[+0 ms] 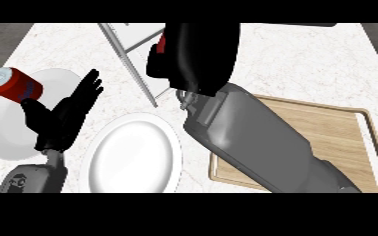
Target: Pick the tomato from the tray and place it in the tiered basket
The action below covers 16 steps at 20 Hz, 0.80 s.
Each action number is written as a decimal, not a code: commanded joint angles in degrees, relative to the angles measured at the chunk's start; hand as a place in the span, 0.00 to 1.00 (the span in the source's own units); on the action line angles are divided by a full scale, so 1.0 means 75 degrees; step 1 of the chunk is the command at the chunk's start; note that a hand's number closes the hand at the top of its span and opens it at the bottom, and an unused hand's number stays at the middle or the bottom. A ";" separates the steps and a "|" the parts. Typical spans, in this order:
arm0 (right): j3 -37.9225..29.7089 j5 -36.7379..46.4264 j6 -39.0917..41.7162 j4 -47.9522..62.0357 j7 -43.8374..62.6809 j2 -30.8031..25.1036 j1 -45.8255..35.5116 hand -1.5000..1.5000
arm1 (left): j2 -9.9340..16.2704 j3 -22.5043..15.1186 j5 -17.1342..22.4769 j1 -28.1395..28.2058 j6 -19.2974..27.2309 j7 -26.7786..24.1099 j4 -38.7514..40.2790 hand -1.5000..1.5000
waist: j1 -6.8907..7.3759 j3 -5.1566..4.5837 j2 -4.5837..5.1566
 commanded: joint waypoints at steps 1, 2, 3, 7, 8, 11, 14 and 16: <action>-0.0417 -0.0506 -0.0737 0.1440 0.1299 0.0081 -0.1095 1.00 | 0.0154 0.0127 0.0105 -0.0132 -0.0133 0.0115 -0.0143 0.50 | 0.0138 -0.0001 0.0016; -0.0371 -0.0795 -0.0698 0.1573 0.1470 0.0081 -0.1392 1.00 | -0.0028 -0.0011 -0.0017 -0.0050 -0.0121 -0.0150 0.0198 0.50 | 0.0140 -0.0010 0.0030; -0.0230 -0.0718 -0.1117 0.1839 0.1340 0.0081 -0.1022 1.00 | 0.0048 0.0130 0.0070 0.0021 -0.0034 0.0039 -0.0133 0.50 | 0.0073 0.0004 0.0002; -0.0468 -0.1244 -0.1532 0.2804 0.1293 0.0081 -0.1654 1.00 | -0.0157 -0.0126 -0.0149 -0.0067 -0.0063 -0.0209 0.0236 0.50 | 0.0179 -0.0005 0.0055; -0.0288 -0.1221 -0.1521 0.2928 0.1506 0.0081 -0.1854 1.00 | -0.0120 -0.0065 -0.0071 -0.0227 -0.0105 -0.0066 0.0289 0.50 | 0.0115 -0.0005 0.0028; -0.0403 -0.1563 -0.1850 0.3553 0.1195 0.0081 -0.1969 1.00 | -0.0048 0.0047 -0.0016 -0.0396 -0.0093 0.0162 0.0290 0.50 | 0.0065 0.0002 0.0035; -0.0158 -0.1454 -0.2634 0.4336 0.0717 0.0081 -0.1813 1.00 | -0.0193 -0.0099 -0.0189 -0.0102 0.0045 -0.0021 -0.0021 0.50 | 0.0106 0.0007 0.0032; -0.0214 -0.1591 -0.2432 0.4598 0.0798 0.0081 -0.2173 1.00 | -0.0286 -0.0114 -0.0210 0.0269 0.0029 -0.0307 0.0019 0.50 | 0.0048 0.0005 0.0007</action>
